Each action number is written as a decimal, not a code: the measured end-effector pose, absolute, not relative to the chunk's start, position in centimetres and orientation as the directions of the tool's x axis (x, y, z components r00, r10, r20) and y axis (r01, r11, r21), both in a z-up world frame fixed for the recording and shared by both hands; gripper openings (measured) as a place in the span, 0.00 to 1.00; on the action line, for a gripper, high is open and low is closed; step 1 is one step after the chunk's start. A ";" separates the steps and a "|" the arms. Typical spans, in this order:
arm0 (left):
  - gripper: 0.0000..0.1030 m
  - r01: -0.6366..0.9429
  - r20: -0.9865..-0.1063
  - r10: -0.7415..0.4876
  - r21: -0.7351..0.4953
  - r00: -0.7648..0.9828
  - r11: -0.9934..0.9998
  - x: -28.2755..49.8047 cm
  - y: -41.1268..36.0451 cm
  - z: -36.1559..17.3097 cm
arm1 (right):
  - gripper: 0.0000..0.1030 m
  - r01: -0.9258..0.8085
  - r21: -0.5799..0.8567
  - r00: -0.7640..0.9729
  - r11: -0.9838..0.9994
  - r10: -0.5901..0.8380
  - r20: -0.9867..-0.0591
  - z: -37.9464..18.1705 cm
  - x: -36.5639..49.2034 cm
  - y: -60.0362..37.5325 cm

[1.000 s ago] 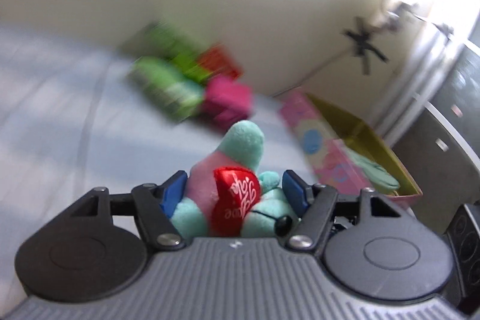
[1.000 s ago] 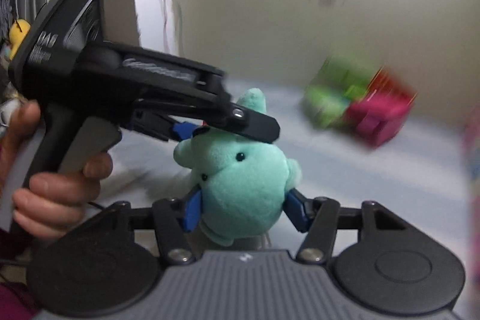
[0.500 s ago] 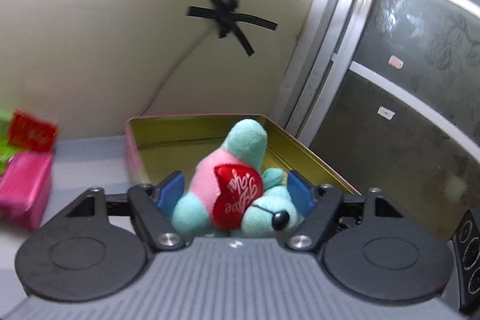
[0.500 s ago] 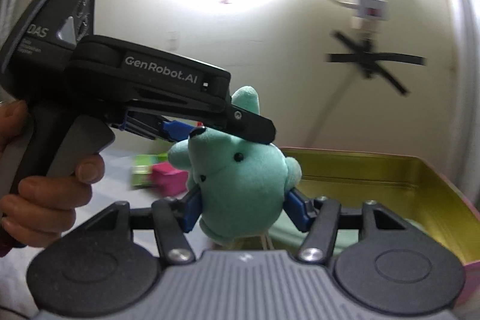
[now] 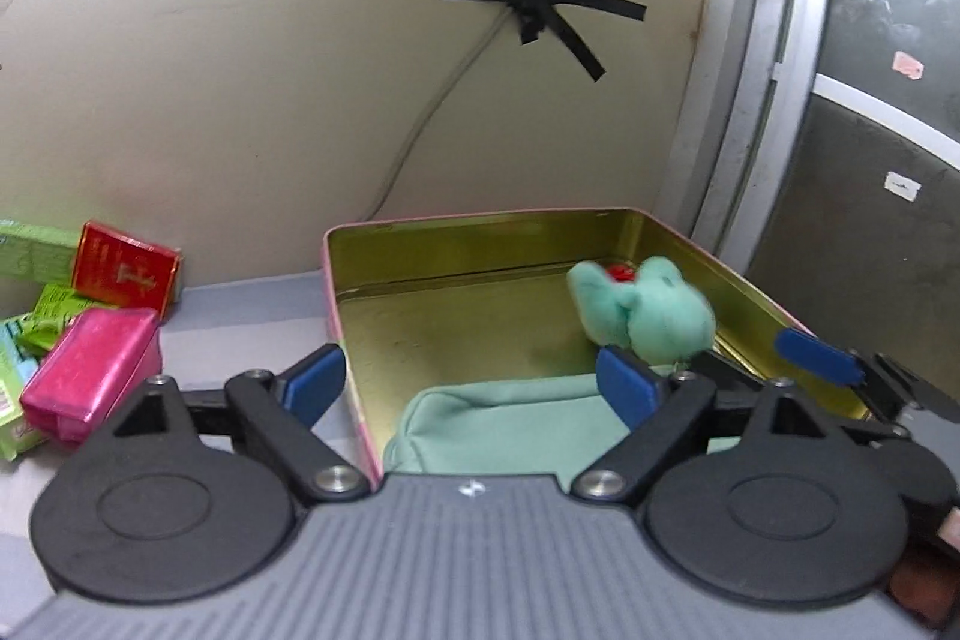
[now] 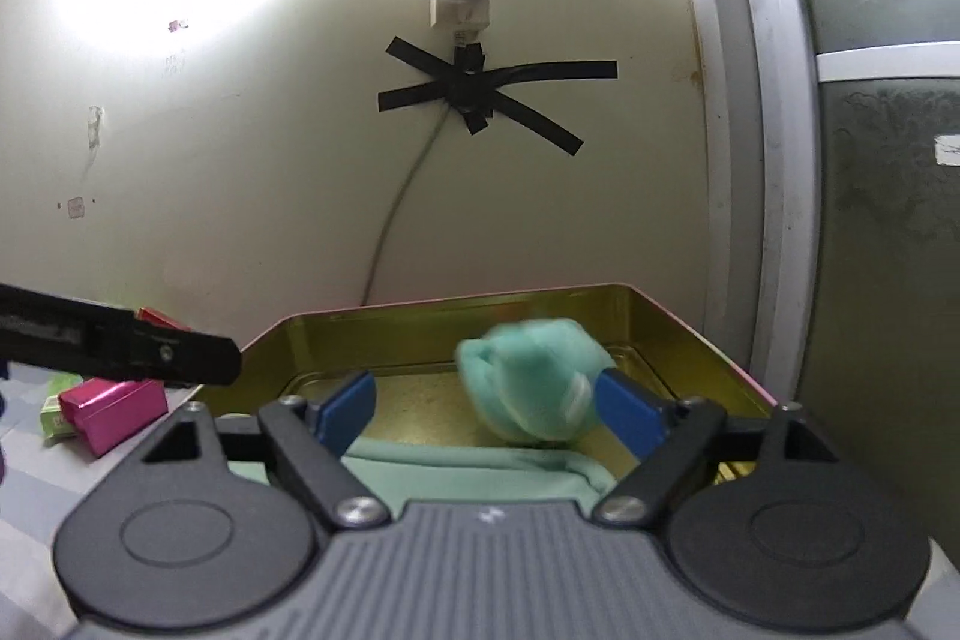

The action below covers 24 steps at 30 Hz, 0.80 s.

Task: Organize objects
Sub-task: 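Drop the plush toy into the pink tin beside the pouch, then move the right tool to the pink purse and grasp it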

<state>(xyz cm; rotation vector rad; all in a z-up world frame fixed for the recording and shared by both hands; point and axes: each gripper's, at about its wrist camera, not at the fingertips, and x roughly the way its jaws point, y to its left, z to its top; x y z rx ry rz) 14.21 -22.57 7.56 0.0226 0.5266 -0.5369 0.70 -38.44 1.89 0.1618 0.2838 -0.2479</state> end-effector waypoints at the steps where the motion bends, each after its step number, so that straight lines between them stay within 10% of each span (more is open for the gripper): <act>1: 0.89 0.490 -0.484 -0.477 -0.110 0.733 0.865 14.1 -22.4 7.5 | 0.81 0.261 0.131 0.932 0.956 -0.214 -0.293 1.9 0.3 -38.5; 24: 0.90 0.348 -0.538 -0.293 0.000 0.790 0.938 8.8 -16.1 5.7 | 0.81 0.144 0.280 0.970 0.949 -0.079 -0.231 3.3 -5.9 -32.8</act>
